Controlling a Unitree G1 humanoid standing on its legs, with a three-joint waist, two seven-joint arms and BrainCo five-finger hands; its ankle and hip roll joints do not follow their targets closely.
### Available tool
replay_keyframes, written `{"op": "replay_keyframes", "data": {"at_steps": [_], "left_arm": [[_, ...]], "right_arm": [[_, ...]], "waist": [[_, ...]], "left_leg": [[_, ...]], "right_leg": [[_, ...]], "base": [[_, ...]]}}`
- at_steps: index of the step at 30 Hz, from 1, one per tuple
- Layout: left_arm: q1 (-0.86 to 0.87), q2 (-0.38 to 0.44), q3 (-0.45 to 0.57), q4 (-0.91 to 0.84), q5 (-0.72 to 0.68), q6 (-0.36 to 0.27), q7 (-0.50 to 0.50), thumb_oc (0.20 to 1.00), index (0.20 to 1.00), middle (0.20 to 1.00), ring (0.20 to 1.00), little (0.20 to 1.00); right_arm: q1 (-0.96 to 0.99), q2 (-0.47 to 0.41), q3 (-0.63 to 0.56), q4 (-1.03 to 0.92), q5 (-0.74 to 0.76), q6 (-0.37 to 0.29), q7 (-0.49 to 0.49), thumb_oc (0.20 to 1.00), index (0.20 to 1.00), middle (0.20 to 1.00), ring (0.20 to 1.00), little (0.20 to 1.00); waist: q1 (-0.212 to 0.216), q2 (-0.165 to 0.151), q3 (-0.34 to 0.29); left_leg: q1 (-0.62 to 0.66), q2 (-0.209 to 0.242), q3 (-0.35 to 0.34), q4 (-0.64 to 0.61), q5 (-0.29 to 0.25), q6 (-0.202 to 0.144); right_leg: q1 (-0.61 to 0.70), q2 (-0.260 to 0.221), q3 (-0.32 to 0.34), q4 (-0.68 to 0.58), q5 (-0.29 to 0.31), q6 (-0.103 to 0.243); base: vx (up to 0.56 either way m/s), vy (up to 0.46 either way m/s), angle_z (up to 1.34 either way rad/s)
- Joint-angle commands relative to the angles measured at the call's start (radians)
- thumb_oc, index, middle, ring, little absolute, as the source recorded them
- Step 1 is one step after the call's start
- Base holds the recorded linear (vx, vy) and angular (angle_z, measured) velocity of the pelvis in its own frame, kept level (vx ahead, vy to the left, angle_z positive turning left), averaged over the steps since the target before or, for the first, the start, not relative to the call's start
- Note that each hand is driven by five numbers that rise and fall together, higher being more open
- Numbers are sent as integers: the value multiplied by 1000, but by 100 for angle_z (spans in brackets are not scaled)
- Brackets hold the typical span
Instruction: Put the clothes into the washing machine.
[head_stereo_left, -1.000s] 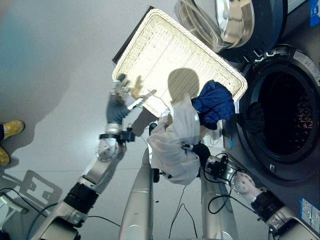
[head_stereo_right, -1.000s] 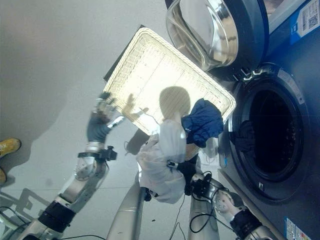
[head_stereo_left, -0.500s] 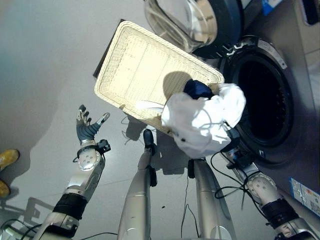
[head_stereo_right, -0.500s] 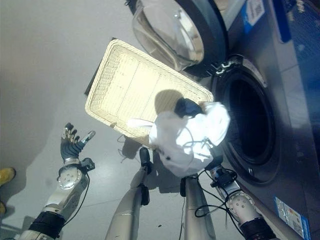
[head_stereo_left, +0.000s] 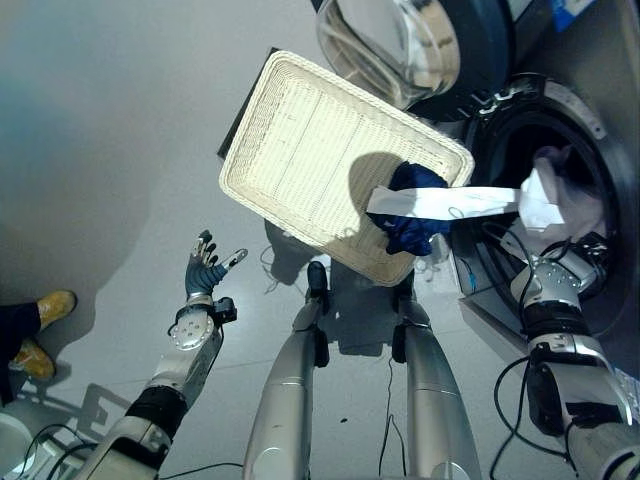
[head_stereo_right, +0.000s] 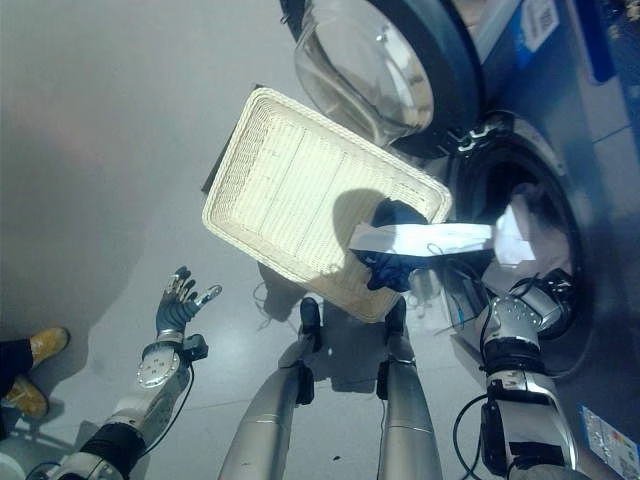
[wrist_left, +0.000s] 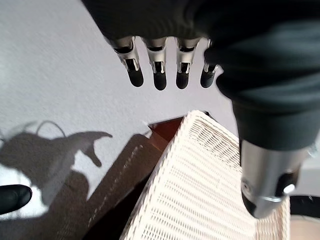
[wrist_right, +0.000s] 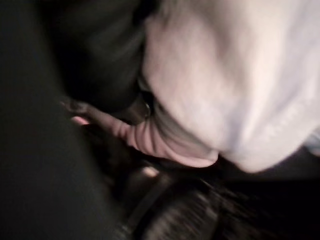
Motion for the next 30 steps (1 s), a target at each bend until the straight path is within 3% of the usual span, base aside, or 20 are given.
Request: {"op": "replay_keyframes", "data": {"at_steps": [1,2,3,4,9,12,13,14,16,17,18,19,24,28,29,30], "left_arm": [[30,14,35,6,-61,3,-23,1000,1000,1000,1000,1000],[44,21,26,-14,-71,-3,-37,1000,1000,1000,1000,1000],[43,21,26,-16,-72,-4,-39,1000,1000,1000,1000,1000],[44,20,19,-26,-69,-1,-48,1000,1000,1000,1000,1000],[21,51,-37,-91,-68,17,-52,1000,1000,1000,1000,1000],[13,56,-47,-105,-71,20,-51,1000,1000,1000,1000,1000],[4,67,-58,-126,-81,27,-52,1000,1000,1000,1000,1000],[-7,74,-67,-138,-81,33,-48,1000,1000,1000,1000,1000],[-18,88,-76,-166,-87,50,-35,1000,1000,1000,1000,1000],[-15,94,-72,-176,-89,55,-31,1000,1000,1000,1000,1000],[-14,94,-71,-176,-89,55,-31,1000,1000,1000,1000,1000],[-6,103,-61,-188,-94,56,-39,1000,1000,1000,1000,1000],[10,85,-54,-180,-76,35,-45,1000,1000,1000,1000,1000],[-7,69,-68,-159,-73,22,-45,1000,1000,1000,1000,1000],[-26,62,-80,-156,-71,25,-41,1000,1000,1000,1000,1000],[-29,63,-83,-158,-71,27,-39,1000,1000,1000,1000,1000]], "right_arm": [[63,-417,-209,146,30,-246,-216,200,200,200,200,200],[70,-441,-208,174,30,-199,-242,664,664,664,664,664],[67,-443,-209,177,30,-194,-245,743,743,743,743,743],[61,-440,-205,175,30,-159,-262,1000,1000,1000,1000,1000],[-17,-419,-135,215,30,18,-389,1000,1000,1000,1000,1000],[-45,-405,-119,217,30,64,-398,1000,1000,1000,1000,1000],[-78,-387,-95,218,30,132,-396,1000,1000,1000,1000,1000],[-109,-372,-74,247,30,284,-320,1000,1000,1000,1000,1000],[-136,-343,-29,239,30,470,-186,1000,1000,1000,1000,1000],[-148,-332,-13,245,30,550,-101,1000,1000,1000,1000,1000],[-149,-332,-13,248,30,554,-96,1000,1000,1000,1000,1000],[-129,-309,31,202,30,641,52,1000,1000,1000,1000,1000],[-84,-281,63,186,30,648,146,1000,1000,1000,1000,1000],[-105,-288,98,237,-23,673,122,1000,1000,1000,1000,1000],[-141,-311,136,273,-132,720,89,1000,1000,1000,1000,1000],[-150,-320,145,274,-147,718,89,1000,1000,1000,1000,1000]], "waist": [[-45,59,-17],[-37,66,-17],[-35,68,-17],[-29,74,-17],[6,110,-17],[13,119,-17],[26,130,-17],[32,137,-17],[41,144,-17],[41,142,-17],[41,142,-17],[42,141,-17],[33,130,-17],[31,128,-17],[32,127,-17],[31,126,-17]], "left_leg": [[-9,-68,-37,72,-89,-16],[-31,-72,-54,76,-78,-19],[-42,-72,-55,75,-68,-19],[-52,-74,-65,80,-65,-20],[-88,-78,-93,82,-49,-21],[-97,-77,-96,78,-43,-21],[-104,-75,-97,70,-35,-21],[-117,-75,-102,66,-28,-21],[-127,-69,-101,56,-19,-21],[-132,-67,-100,52,-16,-21],[-132,-67,-100,51,-16,-21],[-143,-61,-97,38,-10,-19],[-150,-60,-90,10,-2,-16],[-150,-60,-86,-11,7,-17],[-145,-59,-78,-25,12,-18],[-144,-58,-77,-26,12,-18]], "right_leg": [[20,108,-90,84,-111,-16],[1,112,-97,117,-127,-25],[-9,113,-99,119,-121,-27],[-21,112,-101,139,-131,-30],[-66,102,-111,211,-173,-40],[-78,97,-115,221,-179,-41],[-86,91,-119,226,-182,-41],[-102,89,-120,234,-182,-42],[-113,89,-121,240,-184,-43],[-119,89,-121,243,-185,-44],[-119,89,-121,243,-185,-44],[-132,90,-120,237,-180,-43],[-143,106,-111,204,-162,-38],[-142,115,-107,176,-145,-36],[-137,119,-107,155,-135,-34],[-136,119,-107,154,-133,-34]], "base": [[58,-203,13],[20,-113,7],[40,-185,14],[32,-123,14],[28,-130,18],[-4,-71,6],[-9,-86,-2],[-11,-86,-6],[-12,-36,-7],[-10,-12,-5],[-35,-6,-10],[-34,1,-10],[-38,24,-7],[-20,32,-4],[-30,59,-2],[-28,57,-2]]}}
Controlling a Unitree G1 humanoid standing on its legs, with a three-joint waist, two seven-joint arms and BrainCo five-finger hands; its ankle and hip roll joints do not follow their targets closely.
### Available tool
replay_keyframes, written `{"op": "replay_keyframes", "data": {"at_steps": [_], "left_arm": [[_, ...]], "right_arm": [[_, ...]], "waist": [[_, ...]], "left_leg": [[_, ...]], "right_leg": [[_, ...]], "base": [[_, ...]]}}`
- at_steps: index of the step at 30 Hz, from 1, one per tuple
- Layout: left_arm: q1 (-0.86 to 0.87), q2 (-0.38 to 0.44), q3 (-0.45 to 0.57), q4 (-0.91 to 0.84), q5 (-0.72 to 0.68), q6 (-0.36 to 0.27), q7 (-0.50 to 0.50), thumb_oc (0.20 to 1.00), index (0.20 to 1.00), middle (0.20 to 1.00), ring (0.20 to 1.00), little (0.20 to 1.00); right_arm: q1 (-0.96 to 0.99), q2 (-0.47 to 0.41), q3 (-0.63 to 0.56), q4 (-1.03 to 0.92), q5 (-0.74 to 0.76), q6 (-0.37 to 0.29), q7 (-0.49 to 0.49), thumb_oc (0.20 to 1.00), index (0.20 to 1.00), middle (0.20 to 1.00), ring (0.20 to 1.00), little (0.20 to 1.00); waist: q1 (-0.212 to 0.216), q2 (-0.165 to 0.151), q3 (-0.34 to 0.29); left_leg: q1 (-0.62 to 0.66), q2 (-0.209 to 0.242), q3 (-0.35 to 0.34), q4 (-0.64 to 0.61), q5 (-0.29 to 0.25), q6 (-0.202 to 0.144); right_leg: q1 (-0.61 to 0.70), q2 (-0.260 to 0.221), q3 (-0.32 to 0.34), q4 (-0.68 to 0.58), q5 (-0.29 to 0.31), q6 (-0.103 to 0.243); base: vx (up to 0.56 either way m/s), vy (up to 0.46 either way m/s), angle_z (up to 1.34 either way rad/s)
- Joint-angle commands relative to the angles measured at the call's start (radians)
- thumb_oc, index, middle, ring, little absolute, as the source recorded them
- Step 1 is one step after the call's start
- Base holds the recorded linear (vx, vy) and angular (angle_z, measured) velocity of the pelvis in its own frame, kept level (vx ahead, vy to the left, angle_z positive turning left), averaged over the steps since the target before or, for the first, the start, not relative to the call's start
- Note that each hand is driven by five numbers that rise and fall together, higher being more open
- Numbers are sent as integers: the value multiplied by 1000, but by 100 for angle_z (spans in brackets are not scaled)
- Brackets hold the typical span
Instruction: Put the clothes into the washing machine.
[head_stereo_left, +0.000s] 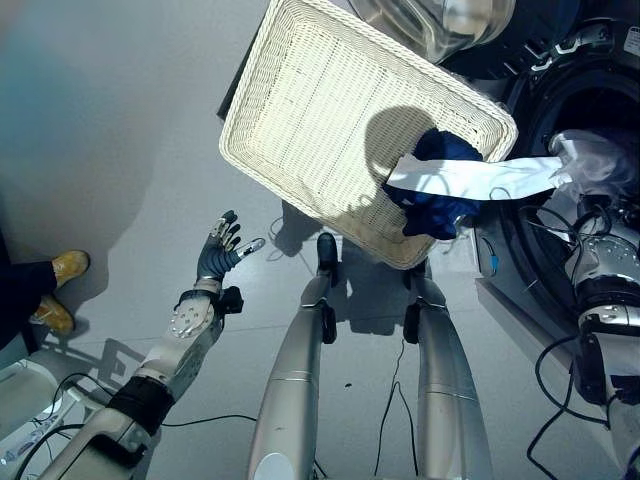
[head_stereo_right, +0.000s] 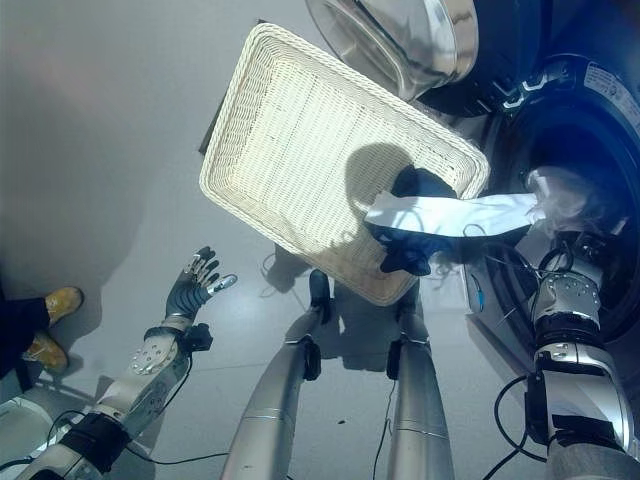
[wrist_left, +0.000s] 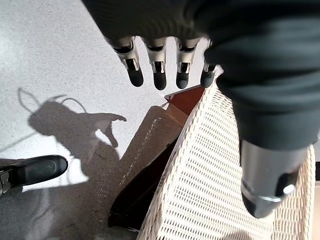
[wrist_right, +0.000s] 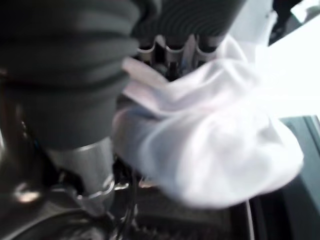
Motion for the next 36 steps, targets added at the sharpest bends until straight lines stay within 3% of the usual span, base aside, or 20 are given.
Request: {"op": "replay_keyframes", "data": {"at_steps": [1,2,3,5,8,9,10,12,14,17,19,23,24,25,26,29,30,32,33,36], "left_arm": [[-9,-28,3,-2,-3,-37,8,1000,1000,1000,1000,1000],[-10,-26,2,-6,-1,-33,11,1000,1000,1000,1000,1000],[-1,-12,6,-13,-10,-33,12,1000,1000,1000,1000,1000],[8,-11,6,-14,-13,-41,15,1000,1000,1000,1000,1000],[31,-13,6,-25,-13,-51,21,1000,1000,1000,1000,1000],[51,-19,2,-29,-15,-64,20,1000,1000,1000,1000,1000],[60,-25,0,-30,-11,-69,20,1000,1000,1000,1000,1000],[72,-37,-2,-32,-4,-77,25,1000,1000,1000,1000,1000],[81,-60,-12,-50,-1,-76,42,1000,1000,1000,1000,1000],[69,-78,-12,-40,-10,-74,34,1000,1000,1000,1000,1000],[63,-80,-16,-36,-14,-74,33,1000,1000,1000,1000,1000],[42,-83,-22,-9,-37,-83,7,1000,1000,1000,1000,1000],[29,-84,-25,-4,-36,-85,1,1000,1000,1000,1000,1000],[29,-84,-25,-4,-36,-85,1,1000,1000,1000,1000,1000],[20,-84,-32,-1,-40,-82,0,1000,1000,1000,1000,1000],[11,-91,-35,6,-36,-83,2,1000,1000,1000,1000,1000],[4,-100,-35,12,-32,-80,8,1000,1000,1000,1000,1000],[3,-105,-33,14,-29,-80,10,1000,1000,1000,1000,1000],[3,-122,-27,24,-21,-82,15,1000,1000,1000,1000,1000],[10,-146,-25,24,-2,-91,34,1000,1000,1000,1000,1000]], "right_arm": [[-40,-113,99,0,-169,56,-23,1000,1000,1000,1000,1000],[-44,-122,104,-3,-178,50,-15,1000,1000,1000,1000,1000],[-37,-148,99,-27,-251,-43,-55,1000,1000,1000,1000,1000],[-30,-156,88,-40,-245,-90,-53,1000,1000,1000,1000,1000],[-27,-170,55,-82,-311,-264,-56,1000,1000,1000,1000,1000],[-38,-174,36,-138,-392,-438,-125,1000,1000,1000,1000,1000],[-41,-180,26,-150,-457,-539,-189,1000,1000,1000,1000,1000],[-34,-178,6,-186,-575,-595,-292,1000,1000,1000,1000,1000],[-18,-182,-29,-262,-889,-702,-588,1000,1000,1000,1000,1000],[-25,-183,-37,-278,-1035,-672,-783,1000,1000,1000,1000,1000],[-21,-175,-34,-275,-1042,-659,-795,1000,1000,1000,1000,1000],[13,-99,-24,-231,-623,-605,-494,1000,1000,1000,1000,1000],[26,-57,-23,-197,-437,-580,-340,1000,1000,1000,1000,1000],[26,-57,-23,-197,-437,-580,-340,1000,1000,1000,1000,1000],[47,-14,-23,-155,-195,-524,-112,1000,1000,1000,1000,1000],[67,18,-15,-121,-100,-460,8,1000,1000,1000,1000,1000],[98,64,2,-106,-72,-365,102,1000,1000,1000,1000,1000],[110,81,8,-108,-70,-349,132,1000,1000,1000,1000,1000],[146,128,30,-120,-145,-296,183,1000,1000,1000,1000,1000],[198,181,67,-155,-268,-292,219,1000,1000,1000,1000,1000]], "waist": [[-11,78,-23],[-12,76,-23],[-18,68,-23],[-20,66,-23],[-25,64,-23],[-27,68,-23],[-30,70,-23],[-33,73,-23],[-42,85,-23],[-46,100,-23],[-47,102,-23],[-46,108,-23],[-41,110,-23],[-41,110,-23],[-38,110,-23],[-36,109,-23],[-37,108,-23],[-38,107,-23],[-42,105,-23],[-47,103,-23]], "left_leg": [[39,-74,-14,-114,22,-1],[40,-73,-14,-114,22,-2],[47,-74,-11,-119,21,-2],[49,-74,-11,-120,20,-1],[61,-79,-9,-126,17,3],[69,-81,-7,-128,14,4],[72,-81,-6,-127,12,5],[74,-82,-6,-127,9,6],[77,-89,-1,-121,7,8],[59,-91,5,-118,16,9],[58,-92,6,-118,17,9],[63,-99,8,-131,18,12],[54,-99,9,-138,29,14],[54,-99,9,-138,29,14],[65,-101,10,-146,24,14],[67,-101,12,-151,27,14],[67,-100,15,-155,31,12],[68,-100,17,-157,32,12],[71,-100,20,-164,35,11],[71,-100,24,-169,37,12]], "right_leg": [[26,89,-99,77,-112,-5],[28,89,-99,74,-111,-4],[37,89,-100,63,-106,-1],[40,89,-100,57,-103,1],[51,93,-96,42,-95,5],[57,95,-92,39,-96,7],[60,96,-88,39,-97,8],[61,96,-86,40,-98,10],[55,97,-76,44,-98,15],[34,94,-67,41,-85,18],[32,94,-65,39,-83,18],[39,91,-57,12,-76,19],[34,89,-61,-1,-62,18],[34,89,-61,-1,-62,18],[48,85,-64,-5,-70,20],[52,83,-67,-11,-65,21],[53,83,-66,-14,-61,22],[54,84,-65,-15,-61,21],[56,84,-64,-23,-57,22],[56,85,-60,-31,-52,20]], "base": [[-7,28,-4],[-7,56,-2],[-5,60,-3],[0,58,-3],[-1,86,-1],[-1,125,-1],[4,121,-3],[6,78,-6],[-7,163,-6],[-3,119,-6],[10,63,-3],[-4,31,-1],[0,0,0],[0,0,0],[0,0,0],[-2,1,1],[3,32,0],[-7,20,0],[-16,49,0],[-23,57,1]]}}
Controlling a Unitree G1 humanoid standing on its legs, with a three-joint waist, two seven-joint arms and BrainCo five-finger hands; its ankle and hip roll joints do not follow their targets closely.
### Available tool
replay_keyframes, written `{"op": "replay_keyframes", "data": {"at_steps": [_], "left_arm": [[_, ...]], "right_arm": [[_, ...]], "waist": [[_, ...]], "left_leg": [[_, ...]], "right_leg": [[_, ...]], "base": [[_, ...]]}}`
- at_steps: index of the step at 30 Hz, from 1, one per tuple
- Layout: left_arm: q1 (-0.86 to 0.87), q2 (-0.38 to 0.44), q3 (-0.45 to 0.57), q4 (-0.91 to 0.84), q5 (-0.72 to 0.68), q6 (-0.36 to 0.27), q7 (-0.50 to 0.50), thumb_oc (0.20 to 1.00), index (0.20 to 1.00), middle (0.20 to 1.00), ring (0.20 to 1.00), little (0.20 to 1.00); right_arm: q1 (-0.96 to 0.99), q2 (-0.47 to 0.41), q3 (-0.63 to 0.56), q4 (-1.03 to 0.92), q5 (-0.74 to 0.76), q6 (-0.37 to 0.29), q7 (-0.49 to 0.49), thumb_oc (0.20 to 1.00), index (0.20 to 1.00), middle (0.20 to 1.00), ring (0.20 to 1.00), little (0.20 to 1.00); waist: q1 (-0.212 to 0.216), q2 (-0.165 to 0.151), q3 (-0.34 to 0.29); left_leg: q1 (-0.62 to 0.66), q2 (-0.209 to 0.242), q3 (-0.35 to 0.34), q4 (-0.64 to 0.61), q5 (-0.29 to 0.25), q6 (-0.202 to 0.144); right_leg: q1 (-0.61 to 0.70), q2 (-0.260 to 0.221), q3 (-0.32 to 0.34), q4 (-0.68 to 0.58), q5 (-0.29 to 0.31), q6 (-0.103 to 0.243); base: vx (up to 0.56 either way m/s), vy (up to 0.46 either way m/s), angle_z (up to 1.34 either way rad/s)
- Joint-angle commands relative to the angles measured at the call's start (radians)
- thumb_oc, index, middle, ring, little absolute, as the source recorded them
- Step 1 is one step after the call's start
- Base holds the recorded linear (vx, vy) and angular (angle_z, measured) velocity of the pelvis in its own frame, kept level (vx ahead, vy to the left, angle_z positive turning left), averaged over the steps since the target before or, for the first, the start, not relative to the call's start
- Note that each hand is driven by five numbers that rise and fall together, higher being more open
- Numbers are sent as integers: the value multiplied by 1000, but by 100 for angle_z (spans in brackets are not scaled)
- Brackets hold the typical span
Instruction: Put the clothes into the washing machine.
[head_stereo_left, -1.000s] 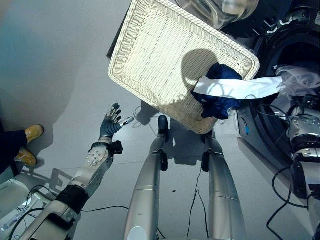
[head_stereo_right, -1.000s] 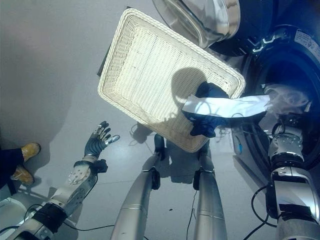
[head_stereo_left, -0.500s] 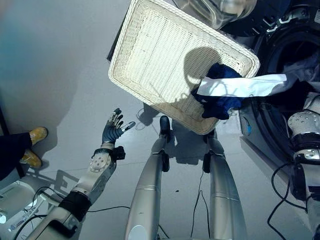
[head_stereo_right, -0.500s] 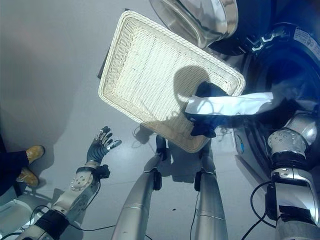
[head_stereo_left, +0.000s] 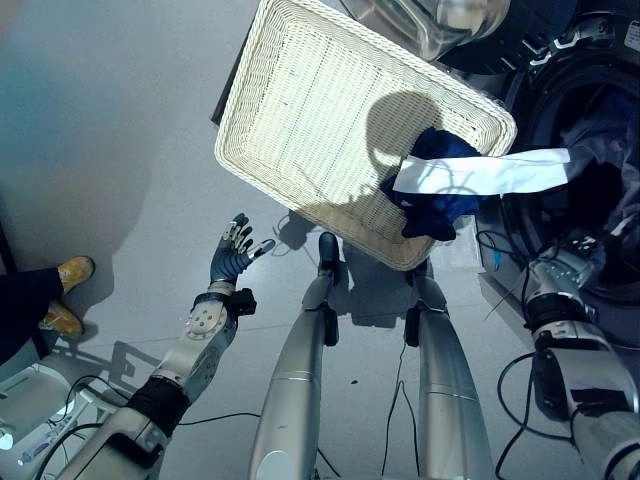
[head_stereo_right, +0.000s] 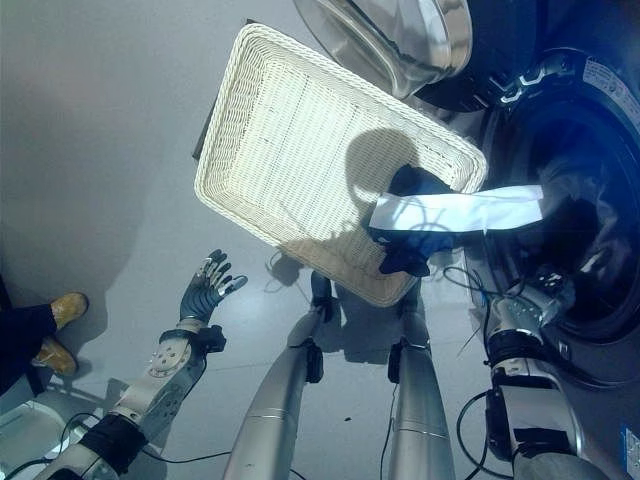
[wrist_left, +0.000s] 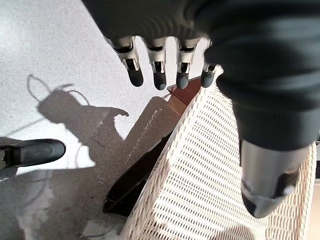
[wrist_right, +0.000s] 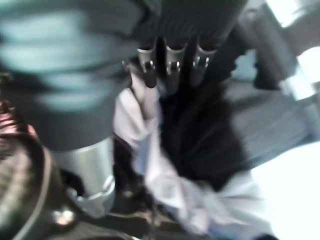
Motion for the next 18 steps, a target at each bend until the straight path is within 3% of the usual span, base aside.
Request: {"op": "replay_keyframes", "data": {"at_steps": [1,6,9,12,13,16,17,18], "left_arm": [[24,-69,13,-13,46,-44,30,1000,1000,1000,1000,1000],[76,-140,33,-10,102,-89,58,1000,1000,1000,1000,1000],[88,-157,39,1,111,-103,57,1000,1000,1000,1000,1000],[103,-190,36,27,126,-132,66,1000,1000,1000,1000,1000],[99,-205,34,40,125,-137,69,1000,1000,1000,1000,1000],[97,-216,34,63,122,-148,65,1000,1000,1000,1000,1000],[97,-216,34,63,122,-148,65,1000,1000,1000,1000,1000],[97,-217,34,70,123,-151,64,1000,1000,1000,1000,1000]], "right_arm": [[95,-29,60,-110,-246,-18,70,1000,1000,1000,1000,1000],[242,64,197,-258,-597,-53,4,1000,1000,1000,1000,1000],[279,86,233,-283,-648,-55,2,1000,1000,1000,1000,1000],[326,116,296,-323,-782,-61,-64,1000,1000,1000,1000,1000],[331,117,326,-324,-899,-64,-155,1000,1000,1000,1000,1000],[329,108,373,-322,-1112,19,-334,1000,1000,1000,1000,1000],[329,108,373,-322,-1112,19,-334,1000,1000,1000,1000,1000],[324,100,385,-311,-1193,63,-382,1000,1000,1000,1000,1000]], "waist": [[-29,91,-19],[-50,82,-19],[-57,79,-19],[-67,74,-19],[-70,73,-19],[-71,69,-19],[-71,69,-19],[-69,68,-19]], "left_leg": [[37,-95,20,-105,28,10],[42,-95,33,-117,36,9],[44,-94,36,-118,36,8],[56,-94,45,-130,40,5],[63,-95,47,-135,42,3],[73,-96,47,-137,43,1],[73,-96,47,-137,43,1],[75,-96,46,-137,43,1]], "right_leg": [[29,81,-69,38,-80,14],[37,85,-53,5,-63,12],[40,84,-50,-2,-59,12],[53,80,-46,-25,-49,14],[61,76,-48,-35,-45,15],[73,70,-52,-47,-37,18],[73,70,-52,-47,-37,18],[77,67,-55,-52,-34,19]], "base": [[-30,78,0],[-28,92,-2],[-14,71,-4],[-21,110,-11],[-18,91,-7],[-15,59,-6],[-11,26,-6],[0,0,0]]}}
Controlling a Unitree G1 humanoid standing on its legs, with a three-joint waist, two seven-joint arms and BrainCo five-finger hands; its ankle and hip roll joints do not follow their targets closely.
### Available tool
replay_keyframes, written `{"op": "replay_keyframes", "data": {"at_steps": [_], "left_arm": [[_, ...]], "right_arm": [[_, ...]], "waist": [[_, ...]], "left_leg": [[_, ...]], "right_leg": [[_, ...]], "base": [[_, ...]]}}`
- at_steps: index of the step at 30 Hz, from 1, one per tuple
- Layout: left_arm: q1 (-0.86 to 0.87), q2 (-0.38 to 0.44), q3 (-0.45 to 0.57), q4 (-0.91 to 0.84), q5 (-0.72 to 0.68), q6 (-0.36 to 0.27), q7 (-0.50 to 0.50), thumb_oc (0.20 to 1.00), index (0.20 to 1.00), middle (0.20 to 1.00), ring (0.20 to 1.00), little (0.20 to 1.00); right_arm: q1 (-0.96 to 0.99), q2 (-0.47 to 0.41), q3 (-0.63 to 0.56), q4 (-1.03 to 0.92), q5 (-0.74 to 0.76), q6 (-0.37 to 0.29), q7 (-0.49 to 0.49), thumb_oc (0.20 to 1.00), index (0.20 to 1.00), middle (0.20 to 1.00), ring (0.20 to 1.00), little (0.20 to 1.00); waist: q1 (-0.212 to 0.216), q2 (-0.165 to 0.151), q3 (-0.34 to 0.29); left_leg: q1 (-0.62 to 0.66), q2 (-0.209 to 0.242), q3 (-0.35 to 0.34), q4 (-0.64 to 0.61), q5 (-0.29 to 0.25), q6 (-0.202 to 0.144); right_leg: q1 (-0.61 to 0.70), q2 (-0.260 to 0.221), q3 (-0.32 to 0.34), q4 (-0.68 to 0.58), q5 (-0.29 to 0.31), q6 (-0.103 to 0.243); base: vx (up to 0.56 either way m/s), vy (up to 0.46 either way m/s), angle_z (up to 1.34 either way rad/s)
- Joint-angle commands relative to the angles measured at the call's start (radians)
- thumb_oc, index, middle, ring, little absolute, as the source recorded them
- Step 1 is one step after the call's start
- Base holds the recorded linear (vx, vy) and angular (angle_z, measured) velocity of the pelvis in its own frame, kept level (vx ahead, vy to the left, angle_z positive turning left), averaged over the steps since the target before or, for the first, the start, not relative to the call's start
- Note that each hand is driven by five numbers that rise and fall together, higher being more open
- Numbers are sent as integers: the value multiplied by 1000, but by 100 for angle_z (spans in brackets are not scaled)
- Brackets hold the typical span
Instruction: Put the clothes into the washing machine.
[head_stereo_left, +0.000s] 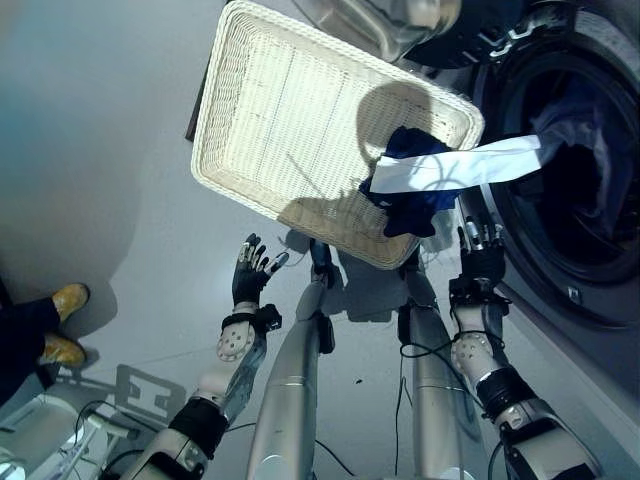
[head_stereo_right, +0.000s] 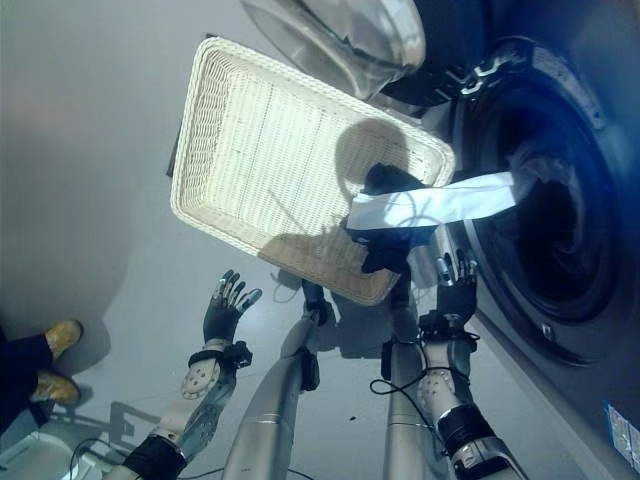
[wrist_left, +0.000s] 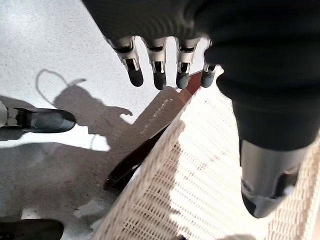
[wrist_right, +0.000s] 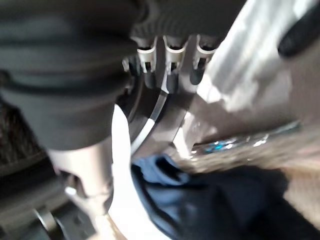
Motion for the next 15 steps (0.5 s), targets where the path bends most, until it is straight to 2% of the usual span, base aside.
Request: {"op": "replay_keyframes", "data": {"at_steps": [1,2,6,7,9,11,12,15], "left_arm": [[28,12,5,-10,55,-50,9,1000,1000,1000,1000,1000],[29,15,9,-6,57,-43,17,1000,1000,1000,1000,1000],[43,15,24,22,40,-10,45,1000,1000,1000,1000,1000],[60,12,37,49,20,-5,44,1000,1000,1000,1000,1000],[82,5,60,82,-1,7,39,1000,1000,1000,1000,1000],[95,0,80,118,-20,8,21,1000,1000,1000,1000,1000],[112,-11,118,170,-43,21,-7,1000,1000,1000,1000,1000],[117,-15,137,202,-61,34,-20,1000,1000,1000,1000,1000]], "right_arm": [[-9,-58,16,-19,-336,84,-251,1000,1000,1000,1000,1000],[-18,-81,36,-26,-467,131,-364,1000,1000,1000,1000,1000],[-16,-127,60,-86,-767,215,-628,1000,1000,1000,1000,1000],[2,-145,62,-142,-888,251,-699,1000,1000,1000,1000,1000],[22,-162,62,-210,-1016,297,-764,1000,1000,1000,1000,1000],[34,-176,59,-239,-1080,313,-793,1000,1000,1000,1000,1000],[56,-194,52,-283,-1145,337,-815,1000,1000,1000,1000,1000],[66,-206,49,-291,-1184,341,-818,1000,1000,1000,1000,1000]], "waist": [[-11,63,-19],[-7,58,-19],[-3,41,-19],[-4,30,-19],[-6,16,-19],[-8,9,-19],[-11,-2,-19],[-12,-8,-19]], "left_leg": [[-20,-88,-5,-30,16,-5],[-18,-88,-9,-27,15,-5],[-11,-86,-17,-26,12,-2],[-9,-86,-22,-27,11,1],[-6,-86,-26,-28,9,3],[-4,-86,-28,-26,6,5],[3,-85,-31,-27,3,6],[7,-85,-34,-27,0,7]], "right_leg": [[36,64,-89,-11,-43,14],[41,61,-96,-14,-40,16],[53,55,-110,-18,-34,25],[57,55,-115,-21,-30,29],[61,56,-115,-25,-26,35],[63,55,-115,-25,-24,38],[68,55,-114,-26,-24,43],[71,55,-113,-26,-25,46]], "base": [[0,0,0],[-30,14,4],[-25,4,11],[-29,0,16],[-26,-1,10],[-27,13,6],[-34,30,7],[-24,8,12]]}}
